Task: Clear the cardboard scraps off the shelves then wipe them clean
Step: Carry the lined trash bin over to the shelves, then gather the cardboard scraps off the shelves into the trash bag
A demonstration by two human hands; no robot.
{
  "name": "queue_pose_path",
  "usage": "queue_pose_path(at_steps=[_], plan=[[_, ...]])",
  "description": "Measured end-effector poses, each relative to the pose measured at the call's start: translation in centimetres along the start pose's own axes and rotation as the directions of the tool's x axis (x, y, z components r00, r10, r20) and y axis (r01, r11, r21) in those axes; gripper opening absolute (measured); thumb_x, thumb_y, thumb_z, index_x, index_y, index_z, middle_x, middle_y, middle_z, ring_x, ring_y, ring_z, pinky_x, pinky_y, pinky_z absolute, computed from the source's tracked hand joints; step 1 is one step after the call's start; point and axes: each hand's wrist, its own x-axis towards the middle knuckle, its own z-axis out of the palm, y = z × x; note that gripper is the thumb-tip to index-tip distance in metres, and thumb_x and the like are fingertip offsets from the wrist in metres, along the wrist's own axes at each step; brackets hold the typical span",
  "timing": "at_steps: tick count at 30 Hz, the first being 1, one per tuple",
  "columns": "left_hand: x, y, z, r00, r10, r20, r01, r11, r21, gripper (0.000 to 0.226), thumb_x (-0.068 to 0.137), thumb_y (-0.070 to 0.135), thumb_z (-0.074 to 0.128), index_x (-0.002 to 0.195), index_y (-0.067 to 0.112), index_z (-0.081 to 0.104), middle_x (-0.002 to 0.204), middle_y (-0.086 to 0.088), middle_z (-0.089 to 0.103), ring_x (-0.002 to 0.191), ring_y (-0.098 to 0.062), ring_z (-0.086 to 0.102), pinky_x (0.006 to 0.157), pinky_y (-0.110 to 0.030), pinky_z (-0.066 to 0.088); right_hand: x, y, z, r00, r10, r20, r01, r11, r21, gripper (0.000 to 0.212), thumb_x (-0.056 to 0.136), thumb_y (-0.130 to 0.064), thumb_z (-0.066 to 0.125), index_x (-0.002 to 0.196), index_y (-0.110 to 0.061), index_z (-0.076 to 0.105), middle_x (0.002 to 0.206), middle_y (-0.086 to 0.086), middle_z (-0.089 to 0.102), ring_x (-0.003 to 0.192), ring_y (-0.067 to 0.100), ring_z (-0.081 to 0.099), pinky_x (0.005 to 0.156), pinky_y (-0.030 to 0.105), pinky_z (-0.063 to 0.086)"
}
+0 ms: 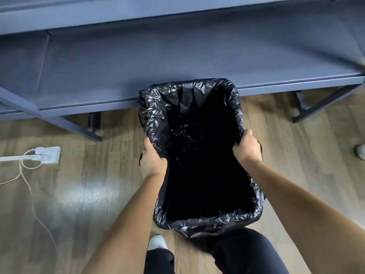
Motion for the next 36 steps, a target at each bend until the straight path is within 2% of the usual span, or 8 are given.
queue_pose_path(at_steps=[5,7,10,13,16,21,29,36], plan=[[-0.1,0.2,-0.3,1.000,0.013,0.016,-0.014,0.998,0.067,0.068,0.078,0.003,0.053,0.136,0.012,0.018,0.125,-0.015,0.049,0.083,-0.034,0.056,0.066,-0.038,0.044,0.1,0.1,0.1,1.000,0.004,0.011,-0.004,0.999,-0.032,0.017,0.086,0.002,0.044,0.099,-0.003,0.033,0.080,0.014,0.048,0.075,0.033,0.047,0.066,0.032,0.034],[-0.4,0.5,-0.4,0.999,0.021,0.042,-0.026,0.994,0.109,0.069,0.080,0.012,0.057,0.137,0.009,0.016,0.134,-0.013,0.043,0.092,-0.036,0.057,0.076,-0.042,0.049,0.0,0.0,0.0,1.000,0.017,0.022,-0.014,0.995,-0.094,0.026,0.087,-0.001,0.045,0.112,0.001,0.036,0.094,0.019,0.055,0.088,0.039,0.054,0.068,0.035,0.037],[-0.7,1.4,-1.2,0.992,-0.034,0.126,0.009,0.981,0.192,0.081,0.081,0.032,0.059,0.140,0.010,0.008,0.140,-0.012,0.037,0.118,-0.034,0.045,0.098,-0.047,0.037,-0.2,-0.7,-0.6,0.997,0.046,0.068,-0.026,0.960,-0.277,0.051,0.092,-0.020,0.051,0.131,0.003,0.029,0.130,0.021,0.047,0.121,0.038,0.046,0.093,0.042,0.040],[-1.3,2.5,-3.3,0.981,-0.034,0.191,-0.032,0.942,0.335,0.092,0.081,0.049,0.053,0.143,0.011,-0.003,0.148,-0.015,0.026,0.130,-0.033,0.033,0.104,-0.047,0.029,-1.6,-2.6,-1.8,0.996,-0.050,0.077,0.079,0.894,-0.441,0.074,0.092,-0.036,0.049,0.144,0.000,0.012,0.143,0.017,0.036,0.133,0.033,0.035,0.107,0.042,0.032],[-2.5,3.9,-6.7,0.978,0.073,0.196,-0.140,0.924,0.355,0.088,0.082,0.049,0.052,0.144,0.013,0.001,0.147,-0.015,0.026,0.129,-0.032,0.034,0.102,-0.044,0.032,-4.1,-5.4,-3.7,0.979,-0.194,0.055,0.196,0.857,-0.477,0.067,0.092,-0.035,0.048,0.143,-0.004,0.018,0.141,0.015,0.038,0.132,0.032,0.036,0.106,0.041,0.033],[-5.0,7.0,-15.2,0.954,0.278,0.112,-0.298,0.920,0.253,0.059,0.083,0.037,0.052,0.132,0.014,0.030,0.132,-0.009,0.044,0.118,-0.029,0.044,0.093,-0.042,0.040,-9.6,-11.4,-8.4,0.968,-0.250,0.016,0.228,0.854,-0.467,0.058,0.091,-0.031,0.048,0.140,-0.009,0.026,0.136,0.013,0.043,0.128,0.031,0.040,0.103,0.040,0.034],[-7.3,12.7,-29.8,0.884,0.467,-0.037,-0.454,0.874,0.173,0.056,0.086,0.036,0.049,0.133,0.012,0.029,0.131,-0.010,0.045,0.119,-0.030,0.044,0.095,-0.041,0.039,-16.5,-21.2,-17.3,0.929,-0.341,-0.147,0.258,0.877,-0.404,0.058,0.091,-0.034,0.048,0.140,-0.011,0.025,0.136,0.011,0.043,0.128,0.031,0.040,0.101,0.039,0.035],[-9.2,18.4,-35.4,0.825,0.549,-0.133,-0.526,0.832,0.176,0.052,0.086,0.033,0.049,0.131,0.012,0.033,0.130,-0.009,0.045,0.118,-0.029,0.044,0.093,-0.041,0.039,-18.1,-25.9,-24.1,0.867,-0.454,-0.206,0.364,0.858,-0.362,0.053,0.092,-0.032,0.047,0.137,-0.011,0.028,0.133,0.011,0.044,0.125,0.032,0.041,0.100,0.040,0.035]])
